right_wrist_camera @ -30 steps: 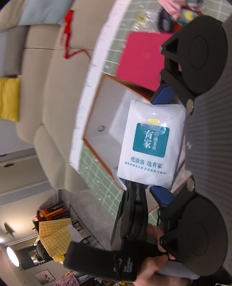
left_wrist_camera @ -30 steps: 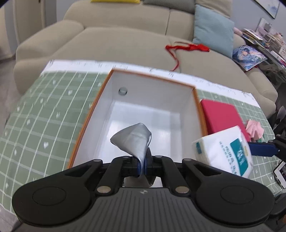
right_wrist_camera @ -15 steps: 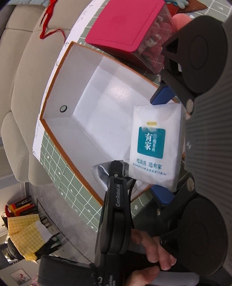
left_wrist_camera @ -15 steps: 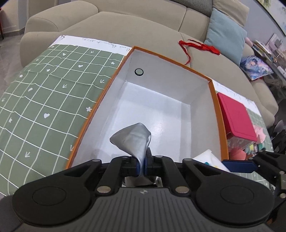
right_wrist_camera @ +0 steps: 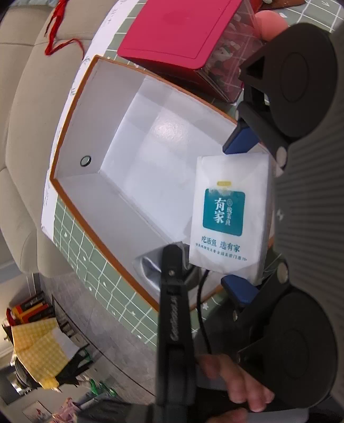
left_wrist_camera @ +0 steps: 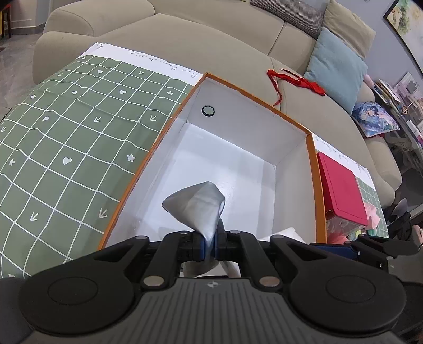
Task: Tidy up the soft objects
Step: 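Carry the silver cloth and tissue pack over the white box with both tools, then open both tools to drop the cloth and tissue pack into the box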
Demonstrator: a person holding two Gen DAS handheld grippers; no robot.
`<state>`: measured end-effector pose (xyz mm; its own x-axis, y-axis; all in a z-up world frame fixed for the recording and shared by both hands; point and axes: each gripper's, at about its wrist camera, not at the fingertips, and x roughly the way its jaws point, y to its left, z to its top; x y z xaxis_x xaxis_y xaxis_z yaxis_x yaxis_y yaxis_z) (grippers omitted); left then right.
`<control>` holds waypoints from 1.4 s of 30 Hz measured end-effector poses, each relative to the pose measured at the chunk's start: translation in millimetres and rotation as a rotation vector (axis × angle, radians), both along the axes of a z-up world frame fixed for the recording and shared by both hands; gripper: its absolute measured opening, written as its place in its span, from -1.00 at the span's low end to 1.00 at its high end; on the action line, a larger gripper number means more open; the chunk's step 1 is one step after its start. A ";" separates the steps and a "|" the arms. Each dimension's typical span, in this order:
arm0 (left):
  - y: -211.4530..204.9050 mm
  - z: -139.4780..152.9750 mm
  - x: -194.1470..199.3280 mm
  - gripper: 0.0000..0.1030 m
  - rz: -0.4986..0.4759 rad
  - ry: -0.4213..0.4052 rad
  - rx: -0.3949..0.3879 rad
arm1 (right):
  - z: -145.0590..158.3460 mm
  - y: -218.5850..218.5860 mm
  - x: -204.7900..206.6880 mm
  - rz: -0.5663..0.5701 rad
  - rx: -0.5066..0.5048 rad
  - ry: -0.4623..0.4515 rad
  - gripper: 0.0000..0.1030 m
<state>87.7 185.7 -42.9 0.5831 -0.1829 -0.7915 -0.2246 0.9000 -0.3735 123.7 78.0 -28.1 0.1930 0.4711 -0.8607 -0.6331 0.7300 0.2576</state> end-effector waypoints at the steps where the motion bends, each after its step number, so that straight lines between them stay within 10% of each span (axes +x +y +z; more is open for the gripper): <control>1: 0.4 -0.2 -0.2 -0.90 0.000 0.000 0.001 | -0.6 0.8 2.1 -0.008 -0.004 0.007 0.84; 20: -3.0 0.4 -1.3 -0.69 -0.008 -0.011 0.007 | 15.0 8.1 -9.9 -0.076 -0.088 -0.048 0.95; 28: -15.2 6.8 -8.2 0.73 -0.090 -0.096 0.015 | 24.7 -0.7 -11.0 -0.090 -0.062 -0.060 0.95; 42: -27.8 18.6 -10.8 0.86 0.003 -0.044 0.120 | 31.6 -7.6 -11.4 -0.099 -0.036 -0.081 0.95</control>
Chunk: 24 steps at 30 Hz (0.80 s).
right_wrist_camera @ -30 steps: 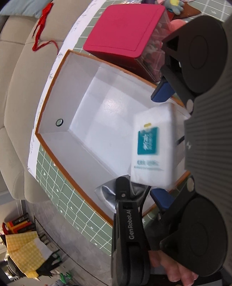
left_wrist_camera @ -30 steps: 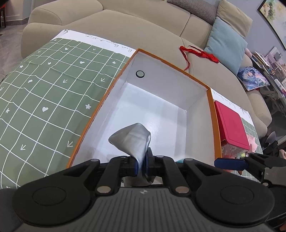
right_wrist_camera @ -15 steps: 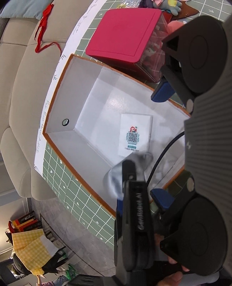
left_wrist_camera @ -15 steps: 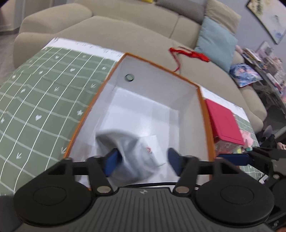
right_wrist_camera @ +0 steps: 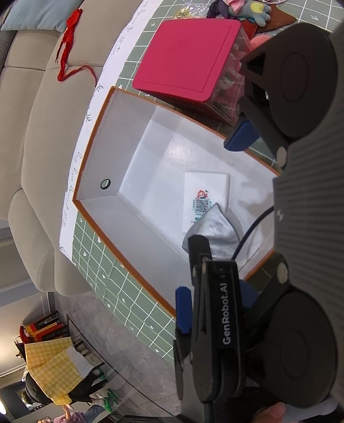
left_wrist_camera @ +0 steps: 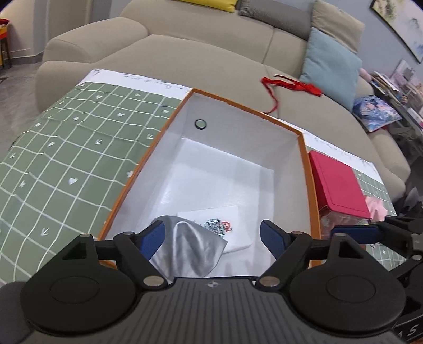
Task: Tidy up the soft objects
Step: 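Open both tools to drop the cloth and tissue pack into the box, then move both tools back toward the pile of soft toys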
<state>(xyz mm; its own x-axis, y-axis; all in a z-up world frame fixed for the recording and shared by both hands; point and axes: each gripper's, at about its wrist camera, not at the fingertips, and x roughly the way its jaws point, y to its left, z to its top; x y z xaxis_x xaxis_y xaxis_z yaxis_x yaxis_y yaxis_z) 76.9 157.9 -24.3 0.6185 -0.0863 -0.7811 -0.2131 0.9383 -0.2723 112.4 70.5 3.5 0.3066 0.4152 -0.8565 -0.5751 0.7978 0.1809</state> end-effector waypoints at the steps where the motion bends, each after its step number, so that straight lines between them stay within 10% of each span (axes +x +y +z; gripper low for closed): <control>1: 0.3 2.1 0.4 0.86 0.016 0.010 0.002 | 1.0 -1.4 -0.1 -0.001 0.003 -0.001 0.95; 24: -128.8 91.8 71.2 0.86 -0.149 0.001 0.050 | 58.9 -156.6 32.8 -0.322 -0.004 -0.209 0.95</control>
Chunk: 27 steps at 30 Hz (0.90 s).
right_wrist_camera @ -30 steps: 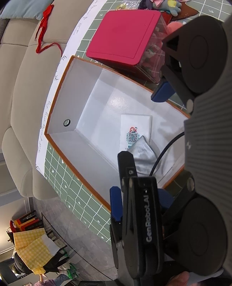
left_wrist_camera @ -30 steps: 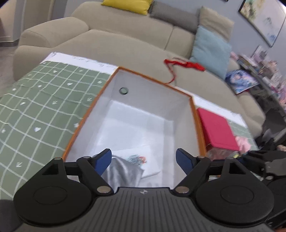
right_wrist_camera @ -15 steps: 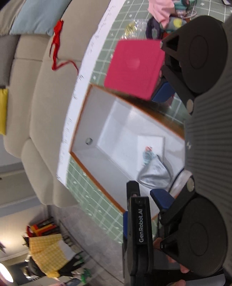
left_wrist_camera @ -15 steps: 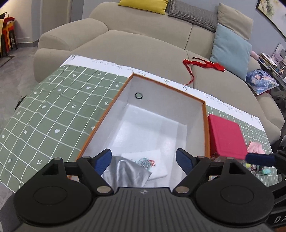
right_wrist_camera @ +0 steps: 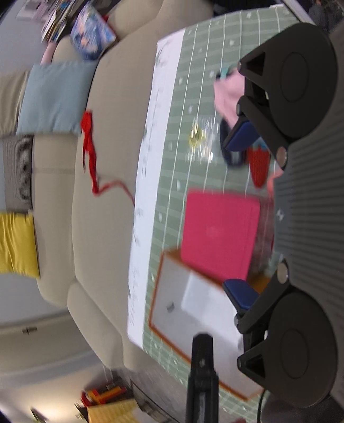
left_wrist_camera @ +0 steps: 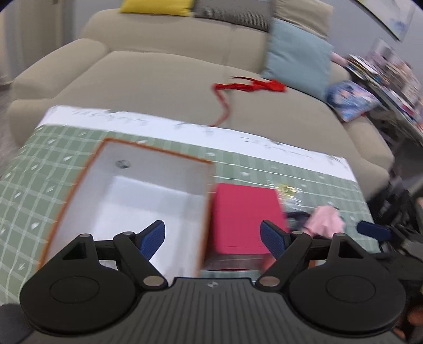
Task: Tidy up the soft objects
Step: 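Move both tools back toward the pile of soft toys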
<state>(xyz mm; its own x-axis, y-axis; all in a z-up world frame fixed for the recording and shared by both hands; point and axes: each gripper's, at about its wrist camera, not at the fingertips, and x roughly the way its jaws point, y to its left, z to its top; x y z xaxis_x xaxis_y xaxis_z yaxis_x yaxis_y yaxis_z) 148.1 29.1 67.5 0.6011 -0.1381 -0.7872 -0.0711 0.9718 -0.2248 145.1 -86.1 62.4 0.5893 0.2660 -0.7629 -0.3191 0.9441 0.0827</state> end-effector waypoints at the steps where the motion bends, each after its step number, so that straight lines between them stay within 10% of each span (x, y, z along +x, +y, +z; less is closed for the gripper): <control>1: -13.2 1.2 3.0 0.86 -0.033 -0.004 0.001 | -1.0 -12.2 2.1 -0.020 -0.003 -0.004 0.95; 14: -167.7 -56.5 6.1 0.86 -0.503 0.065 0.136 | -67.0 -153.0 50.8 -0.277 -0.029 0.051 0.95; 19: -213.5 -96.5 -4.5 0.86 -0.667 0.033 0.296 | -106.3 -181.9 68.5 -0.336 0.086 0.110 0.85; 27: -236.9 -139.9 -5.0 0.86 -0.767 0.003 0.566 | -144.8 -161.2 95.1 -0.274 -0.004 0.084 0.56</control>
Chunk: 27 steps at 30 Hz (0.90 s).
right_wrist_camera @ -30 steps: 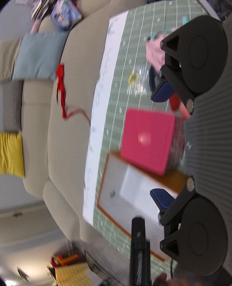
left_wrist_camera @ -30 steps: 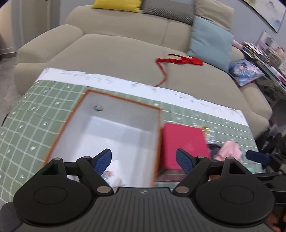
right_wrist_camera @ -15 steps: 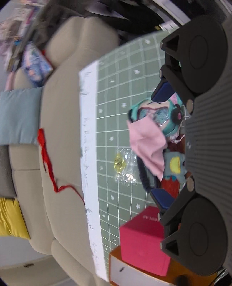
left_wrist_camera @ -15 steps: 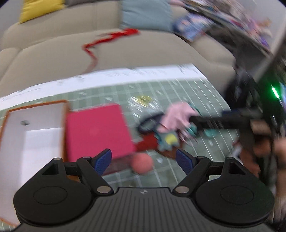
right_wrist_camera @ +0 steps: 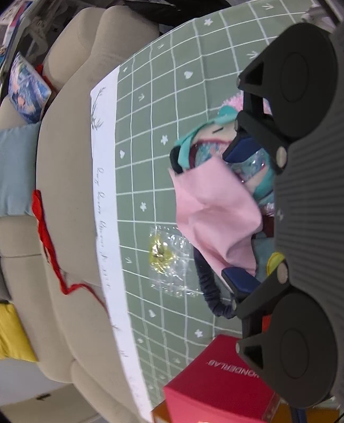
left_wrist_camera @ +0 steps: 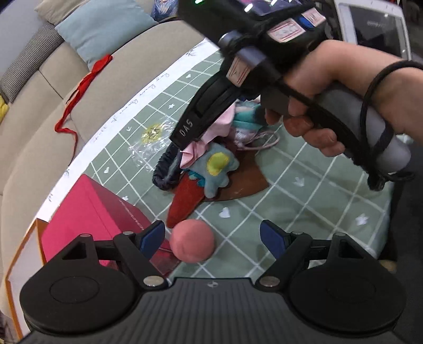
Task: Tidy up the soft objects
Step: 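Move both tools back toward the pile of soft toys, then grasp the pink cloth with the right tool while the left tool grasps the pink ball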
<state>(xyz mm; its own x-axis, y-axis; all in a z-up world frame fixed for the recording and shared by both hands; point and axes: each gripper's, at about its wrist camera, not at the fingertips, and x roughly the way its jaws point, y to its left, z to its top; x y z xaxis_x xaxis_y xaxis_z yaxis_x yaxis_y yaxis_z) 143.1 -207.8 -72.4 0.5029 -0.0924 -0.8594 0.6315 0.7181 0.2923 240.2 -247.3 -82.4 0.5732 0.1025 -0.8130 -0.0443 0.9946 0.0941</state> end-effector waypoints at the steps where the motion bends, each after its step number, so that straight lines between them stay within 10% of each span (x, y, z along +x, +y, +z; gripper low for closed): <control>1: 1.6 -2.0 2.1 0.86 0.011 -0.004 0.000 | -3.1 2.5 3.4 0.008 -0.010 0.004 0.48; 5: 18.3 -0.5 12.1 0.84 0.099 -0.011 -0.050 | -12.7 17.5 11.1 0.041 -0.133 -0.003 0.36; 10: 37.2 7.2 16.3 0.84 0.149 0.048 -0.160 | -18.4 17.7 16.7 0.038 -0.197 -0.025 -0.34; 17: 29.9 2.3 10.1 0.84 0.116 0.007 -0.111 | -9.7 3.1 13.1 0.043 -0.170 -0.033 -0.88; 27: 21.3 -13.3 4.2 0.84 0.100 -0.028 -0.038 | 3.2 -19.5 -15.5 0.053 -0.055 0.013 -0.95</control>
